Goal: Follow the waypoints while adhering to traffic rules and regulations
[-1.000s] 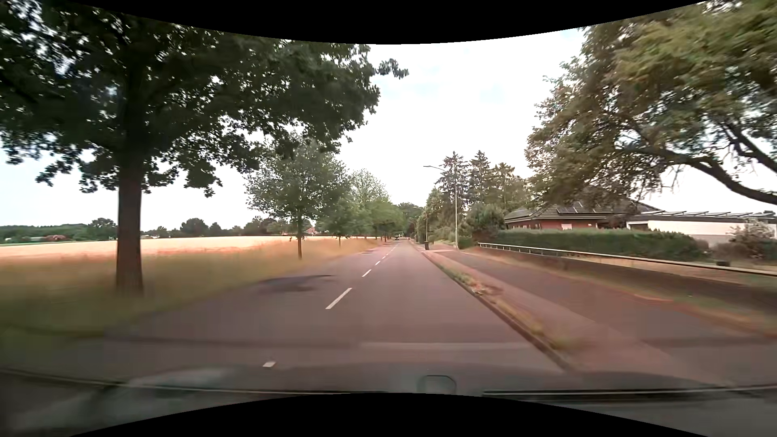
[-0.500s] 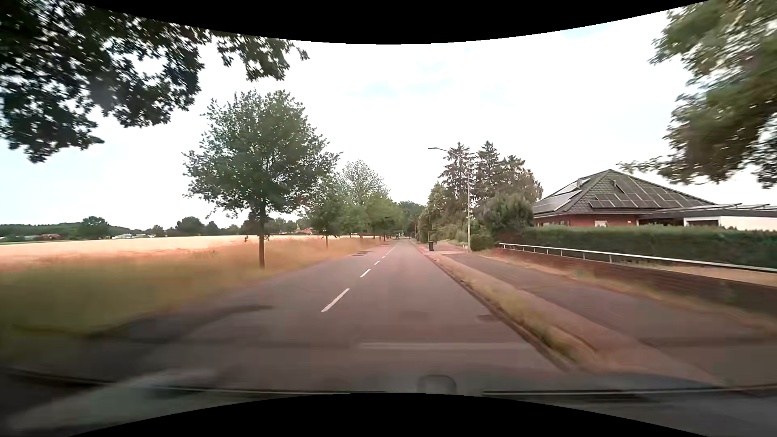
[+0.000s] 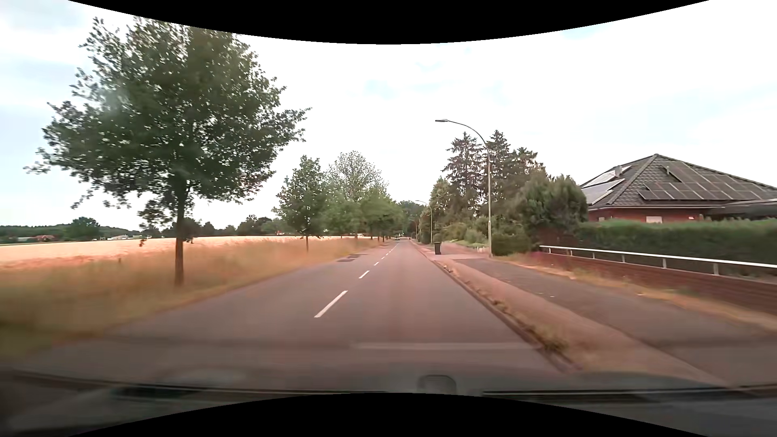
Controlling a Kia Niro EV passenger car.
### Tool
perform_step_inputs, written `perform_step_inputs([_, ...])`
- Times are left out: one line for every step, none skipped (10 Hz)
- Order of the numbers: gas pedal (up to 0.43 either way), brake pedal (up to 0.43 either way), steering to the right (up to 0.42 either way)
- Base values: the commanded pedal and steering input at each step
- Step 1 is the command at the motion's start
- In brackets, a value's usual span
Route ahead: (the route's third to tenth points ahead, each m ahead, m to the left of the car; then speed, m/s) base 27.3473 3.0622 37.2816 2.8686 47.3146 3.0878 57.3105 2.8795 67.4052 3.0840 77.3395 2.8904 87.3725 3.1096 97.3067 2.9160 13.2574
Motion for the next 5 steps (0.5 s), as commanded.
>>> perform_step_inputs([0.177, 0.000, -0.005])
perform_step_inputs([0.177, 0.000, -0.005])
perform_step_inputs([0.177, 0.000, -0.004])
perform_step_inputs([0.177, 0.000, -0.004])
perform_step_inputs([0.177, 0.000, -0.004])
